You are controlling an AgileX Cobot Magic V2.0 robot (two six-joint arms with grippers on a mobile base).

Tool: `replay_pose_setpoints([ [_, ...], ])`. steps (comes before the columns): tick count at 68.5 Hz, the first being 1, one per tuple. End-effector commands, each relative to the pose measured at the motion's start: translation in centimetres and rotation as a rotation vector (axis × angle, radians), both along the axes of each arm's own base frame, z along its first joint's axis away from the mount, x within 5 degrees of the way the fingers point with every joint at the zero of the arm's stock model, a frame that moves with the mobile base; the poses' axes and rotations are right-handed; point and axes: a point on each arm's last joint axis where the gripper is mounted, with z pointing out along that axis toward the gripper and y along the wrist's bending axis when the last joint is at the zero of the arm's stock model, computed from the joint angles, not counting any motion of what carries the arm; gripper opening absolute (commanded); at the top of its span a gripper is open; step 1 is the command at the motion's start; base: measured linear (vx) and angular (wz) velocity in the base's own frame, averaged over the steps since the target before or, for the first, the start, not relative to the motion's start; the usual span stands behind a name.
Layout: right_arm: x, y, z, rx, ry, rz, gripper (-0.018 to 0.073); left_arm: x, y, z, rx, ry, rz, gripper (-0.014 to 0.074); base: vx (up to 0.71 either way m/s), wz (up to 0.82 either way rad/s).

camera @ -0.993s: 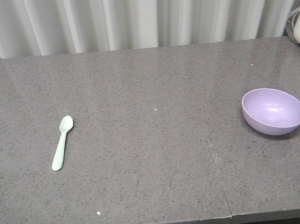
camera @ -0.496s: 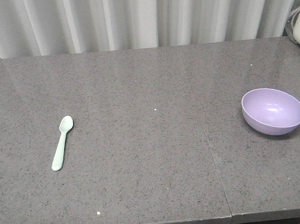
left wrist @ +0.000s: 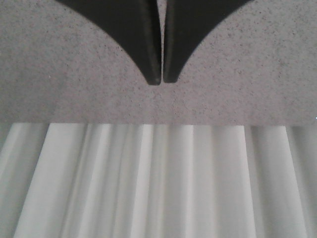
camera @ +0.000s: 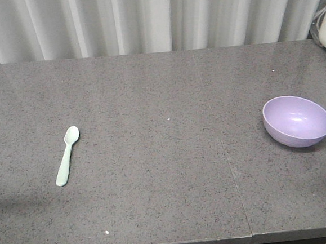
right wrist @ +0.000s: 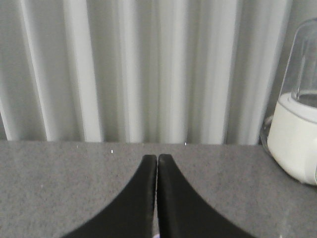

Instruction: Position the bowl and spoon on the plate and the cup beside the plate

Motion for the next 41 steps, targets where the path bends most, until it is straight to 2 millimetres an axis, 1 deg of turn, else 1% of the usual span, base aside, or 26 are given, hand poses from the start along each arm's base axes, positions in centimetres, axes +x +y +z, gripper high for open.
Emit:
replay_pose_setpoints([
  [1,-0.1,0.0,1.0,0.002,-0.007,0.0,0.0024,1.1,-0.7,1.3,-0.023,-0.093,-0.033,0.0,0.0,0.0],
  [7,0.1,0.0,0.0,0.008,0.085,-0.004,0.009,1.6,-1.5,1.0,-0.031,-0.078,-0.068,0.0027,0.0,0.0],
  [14,0.5,-0.1,-0.9,0.038,0.17,-0.015,0.0219,1.4,-1.8,0.8,-0.048,-0.052,-0.081,0.0097,0.0,0.0],
  [20,0.7,-0.1,-1.3,0.029,0.202,-0.018,0.0349,1.3,-1.8,0.7,-0.053,-0.016,-0.081,0.0204,0.0,0.0],
  [23,0.8,-0.1,-1.4,0.024,0.208,-0.019,0.0418,1.3,-1.8,0.6,-0.059,0.013,-0.083,0.0276,0.0,0.0],
  [27,0.8,-0.1,-1.4,0.006,0.207,-0.018,0.0489,1.2,-1.8,0.5,-0.058,0.036,-0.083,0.04,0.0,0.0],
  [34,0.5,-0.1,-1.2,0.002,0.197,-0.014,0.0549,1.2,-1.8,0.5,-0.058,0.042,-0.083,0.0546,0.0,0.0],
  [36,0.4,-0.1,-1.1,0.003,0.191,-0.014,0.0554,1.2,-1.8,0.5,-0.059,0.044,-0.083,0.0575,0.0,0.0],
  [41,-0.1,-0.1,-0.7,0.004,0.172,-0.014,0.0553,1.2,-1.8,0.3,-0.058,0.052,-0.082,0.0606,0.0,0.0],
])
